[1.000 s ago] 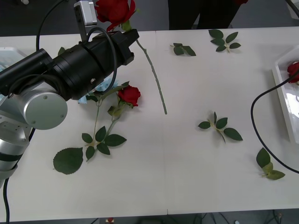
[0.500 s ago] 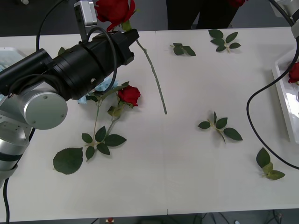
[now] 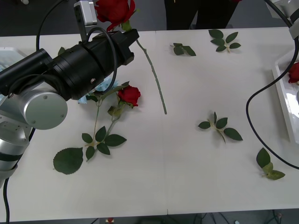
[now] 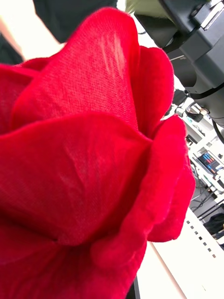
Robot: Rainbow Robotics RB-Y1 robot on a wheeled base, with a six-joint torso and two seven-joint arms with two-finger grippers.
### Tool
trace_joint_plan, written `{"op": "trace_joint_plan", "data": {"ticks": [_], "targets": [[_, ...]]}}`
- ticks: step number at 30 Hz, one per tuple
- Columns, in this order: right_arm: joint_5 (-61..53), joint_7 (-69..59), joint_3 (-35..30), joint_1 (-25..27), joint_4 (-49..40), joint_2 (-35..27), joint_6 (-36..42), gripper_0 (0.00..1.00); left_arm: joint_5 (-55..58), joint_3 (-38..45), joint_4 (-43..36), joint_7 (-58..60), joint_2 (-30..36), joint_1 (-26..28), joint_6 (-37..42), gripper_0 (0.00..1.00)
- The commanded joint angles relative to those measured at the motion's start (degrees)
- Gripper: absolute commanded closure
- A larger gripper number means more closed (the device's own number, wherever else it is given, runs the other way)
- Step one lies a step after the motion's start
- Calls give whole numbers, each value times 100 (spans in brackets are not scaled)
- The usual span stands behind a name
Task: Place the red flowers into the right box and the blue flowers into the left box. If a person shows an open palm, hand one flower to the person first, then continue sorting.
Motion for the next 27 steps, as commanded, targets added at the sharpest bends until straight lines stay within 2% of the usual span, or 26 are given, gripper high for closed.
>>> {"op": "trace_joint_plan", "data": {"ticks": [1, 7, 15, 19, 23, 27], "targets": [[-134, 208, 42, -335, -69, 120, -22, 17, -46, -58, -84, 116, -38, -242, -89, 100], [-213, 137, 279, -308, -69, -161, 382, 17, -46, -58, -84, 116, -38, -242, -89, 100], [-1769, 67, 1492, 87, -69, -1110, 1173, 17, -46, -58, -84, 116, -38, -242, -89, 100], [-2358, -82, 2204, 386, -69, -1620, 1841, 16, -46, -58, -84, 116, -38, -242, -89, 100], [-2235, -777, 2415, 588, -86, -1813, 2676, 16, -46, -58, -84, 116, -38, -242, -89, 100], [-1488, -1752, 2424, 685, -297, -1945, 3397, 17, -46, -58, -84, 116, -38, -242, -89, 100]]}}
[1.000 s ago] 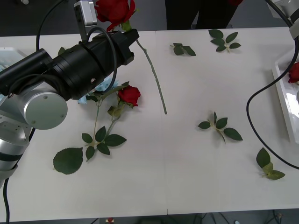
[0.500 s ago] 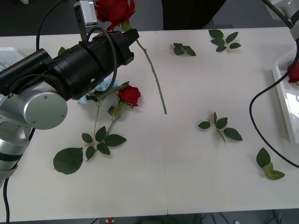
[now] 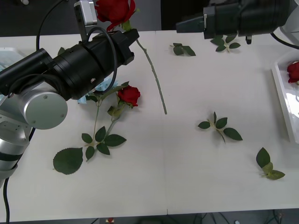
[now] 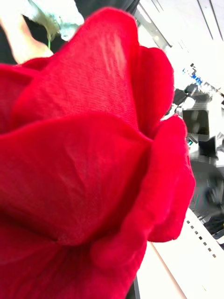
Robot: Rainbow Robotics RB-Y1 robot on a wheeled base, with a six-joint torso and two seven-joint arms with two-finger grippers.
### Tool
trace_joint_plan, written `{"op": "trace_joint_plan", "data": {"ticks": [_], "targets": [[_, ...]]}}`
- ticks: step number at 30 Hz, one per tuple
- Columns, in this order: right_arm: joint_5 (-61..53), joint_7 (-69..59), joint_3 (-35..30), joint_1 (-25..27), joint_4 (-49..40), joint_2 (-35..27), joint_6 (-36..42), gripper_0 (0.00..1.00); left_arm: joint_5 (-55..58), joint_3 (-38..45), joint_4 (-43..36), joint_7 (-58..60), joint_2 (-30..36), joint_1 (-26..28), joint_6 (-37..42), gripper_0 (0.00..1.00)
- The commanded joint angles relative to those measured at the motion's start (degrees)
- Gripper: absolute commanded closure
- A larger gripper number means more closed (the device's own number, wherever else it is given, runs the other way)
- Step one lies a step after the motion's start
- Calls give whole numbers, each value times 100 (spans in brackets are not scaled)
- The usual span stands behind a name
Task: Place the red flowers into the right box and the blue flowers into the left box. If a person shows an open palm, hand one flower to the person first, then continue sorting.
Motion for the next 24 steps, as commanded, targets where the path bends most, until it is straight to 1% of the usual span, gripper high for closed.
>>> {"op": "trace_joint_plan", "data": {"ticks": [1, 2, 4, 11, 14, 19, 24], "targets": [[712, -1007, -45, 81, -383, -316, 567, 17, -46, -56, -89, 116, -38, -233, -88, 100], [870, -1341, -45, 142, -577, -395, 725, 16, -46, -56, -89, 116, -38, -233, -88, 100], [967, -1666, -45, 257, -867, -518, 795, 17, -46, -56, -89, 116, -38, -233, -88, 100], [1020, -2440, -45, 942, -2343, -1054, 444, 17, -46, -56, -89, 116, -38, -233, -88, 100], [1063, -2580, -45, 1215, -2739, -1089, 268, 16, -46, -56, -89, 116, -38, -233, -88, 100], [1485, -2923, -45, 1601, -3293, -1089, -75, 17, -46, -56, -89, 116, -38, -233, -88, 100], [1942, -3398, -45, 1751, -3662, -957, -277, 17, -46, -56, -89, 116, -38, -233, -88, 100]]}}
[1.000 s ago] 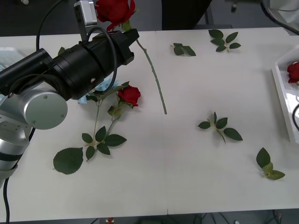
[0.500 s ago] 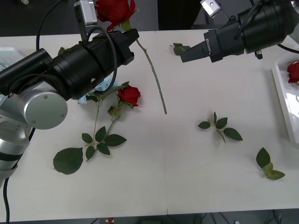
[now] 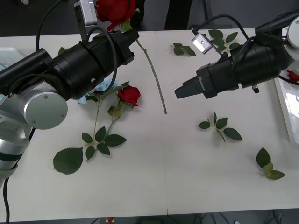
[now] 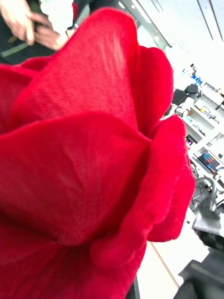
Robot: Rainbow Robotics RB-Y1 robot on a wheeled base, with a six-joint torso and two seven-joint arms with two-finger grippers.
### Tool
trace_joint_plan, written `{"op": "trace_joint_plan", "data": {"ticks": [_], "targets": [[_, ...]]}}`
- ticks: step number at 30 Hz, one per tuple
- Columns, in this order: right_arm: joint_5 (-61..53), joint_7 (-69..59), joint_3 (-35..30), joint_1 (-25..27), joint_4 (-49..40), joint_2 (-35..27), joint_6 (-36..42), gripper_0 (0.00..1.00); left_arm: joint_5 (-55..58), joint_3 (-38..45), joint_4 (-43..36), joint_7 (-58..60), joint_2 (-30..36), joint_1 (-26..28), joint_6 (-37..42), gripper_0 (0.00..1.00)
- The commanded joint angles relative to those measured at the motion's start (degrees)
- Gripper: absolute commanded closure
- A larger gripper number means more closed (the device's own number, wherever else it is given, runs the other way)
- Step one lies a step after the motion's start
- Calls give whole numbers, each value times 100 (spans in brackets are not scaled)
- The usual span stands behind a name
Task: Place the red flowers into the right box and the blue flowers into the left box. If a person shows an open palm, hand one flower to the person first, then continue sorting.
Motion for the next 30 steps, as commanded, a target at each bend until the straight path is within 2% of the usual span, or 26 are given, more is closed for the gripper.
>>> {"op": "trace_joint_plan", "data": {"ticks": [1, 4, 5, 9, 11, 17, 18, 19, 21, 30], "targets": [[351, -522, -45, 114, -399, -17, -165, 17, -46, -56, -92, 116, -38, -233, -88, 100], [500, -601, -45, 131, -416, 123, -226, 17, -46, -56, -92, 116, -38, -233, -88, 100], [544, -627, -45, 140, -416, 176, -261, 20, -46, -56, -92, 116, -38, -233, -88, 100], [729, -724, -45, 210, -416, 317, -411, 55, -46, -56, -92, 116, -38, -233, -88, 100], [825, -759, -45, 228, -416, 369, -411, 67, -46, -56, -92, 116, -38, -233, -88, 100], [852, -900, -45, 272, -434, 492, -411, 68, -46, -56, -92, 116, -38, -233, -88, 100], [852, -917, -36, 272, -443, 510, -411, 71, -46, -56, -92, 116, -38, -233, -88, 100], [852, -944, -45, 272, -443, 528, -411, 85, -46, -56, -92, 116, -38, -233, -88, 100], [869, -988, -45, 281, -452, 554, -411, 99, -46, -56, -92, 116, -38, -233, -88, 100], [1309, -1533, -45, 281, -698, 545, -437, 100, -46, -56, -92, 116, -38, -233, -88, 100]]}}
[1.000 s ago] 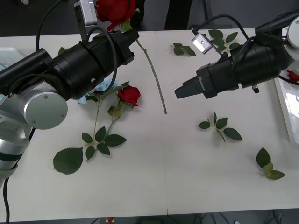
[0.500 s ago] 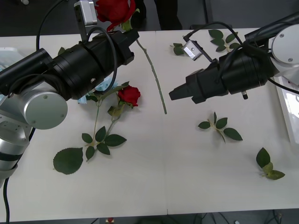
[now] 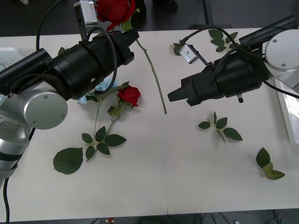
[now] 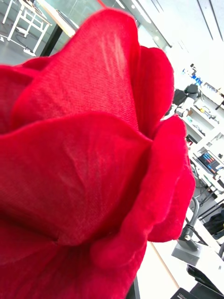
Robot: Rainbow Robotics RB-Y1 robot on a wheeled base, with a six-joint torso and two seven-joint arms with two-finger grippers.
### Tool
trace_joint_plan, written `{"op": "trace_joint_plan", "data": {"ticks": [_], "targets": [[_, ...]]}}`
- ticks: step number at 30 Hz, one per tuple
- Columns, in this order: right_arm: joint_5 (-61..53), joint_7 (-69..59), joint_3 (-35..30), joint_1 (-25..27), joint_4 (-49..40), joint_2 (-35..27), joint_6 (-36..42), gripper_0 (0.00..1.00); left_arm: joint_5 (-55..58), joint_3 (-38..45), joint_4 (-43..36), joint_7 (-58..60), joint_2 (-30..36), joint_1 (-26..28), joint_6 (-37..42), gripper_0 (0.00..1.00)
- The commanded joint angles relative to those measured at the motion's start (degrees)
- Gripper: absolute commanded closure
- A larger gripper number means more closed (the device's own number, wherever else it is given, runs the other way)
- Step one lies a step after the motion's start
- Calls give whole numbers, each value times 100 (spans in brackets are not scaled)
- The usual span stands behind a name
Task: Place the red flowers into the right box and the blue flowers into the left box. If a person shows an open palm, hand one flower to the person first, then continue sorting.
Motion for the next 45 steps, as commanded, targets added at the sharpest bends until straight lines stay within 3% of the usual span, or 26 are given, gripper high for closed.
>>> {"op": "trace_joint_plan", "data": {"ticks": [1, 2, 3, 4, 5, 8, 11, 17, 36, 38, 41, 44, 45], "targets": [[211, -374, -45, 50, -326, 121, -79, 100, -46, -56, -92, 116, -38, -233, -88, 100], [219, -383, -45, 41, -326, 113, -79, 100, -46, -56, -92, 116, -38, -233, -88, 100], [237, -356, -45, 41, -308, 104, -115, 89, -46, -56, -92, 116, -38, -233, -88, 100], [237, -356, -45, 41, -282, 104, -123, 70, -46, -56, -92, 116, -38, -233, -88, 100], [193, -374, -115, 41, -229, 69, -123, 41, -46, -56, -92, 116, -38, -233, -88, 100], [9, -304, -265, 41, -35, 60, 88, 11, -46, -56, -92, 116, -38, -233, -88, 100], [-115, -233, -476, 41, 44, 51, 351, 0, -46, -56, -92, 116, -38, -233, -88, 100], [-202, -207, -590, 50, -176, 33, 668, 0, -46, -56, -92, 116, -38, -233, -88, 100], [633, -629, -546, 278, -282, 860, 386, 0, -46, -56, -92, 116, -38, -233, -88, 100], [650, -655, -546, 278, -282, 868, 360, 14, -46, -56, -92, 116, -38, -233, -88, 100], [650, -682, -546, 278, -282, 877, 369, 65, -46, -56, -92, 116, -38, -233, -88, 100], [685, -734, -546, 296, -282, 886, 369, 98, -46, -56, -92, 116, -38, -233, -88, 100], [729, -752, -546, 296, -282, 886, 369, 100, -46, -56, -92, 116, -38, -233, -88, 100]]}}
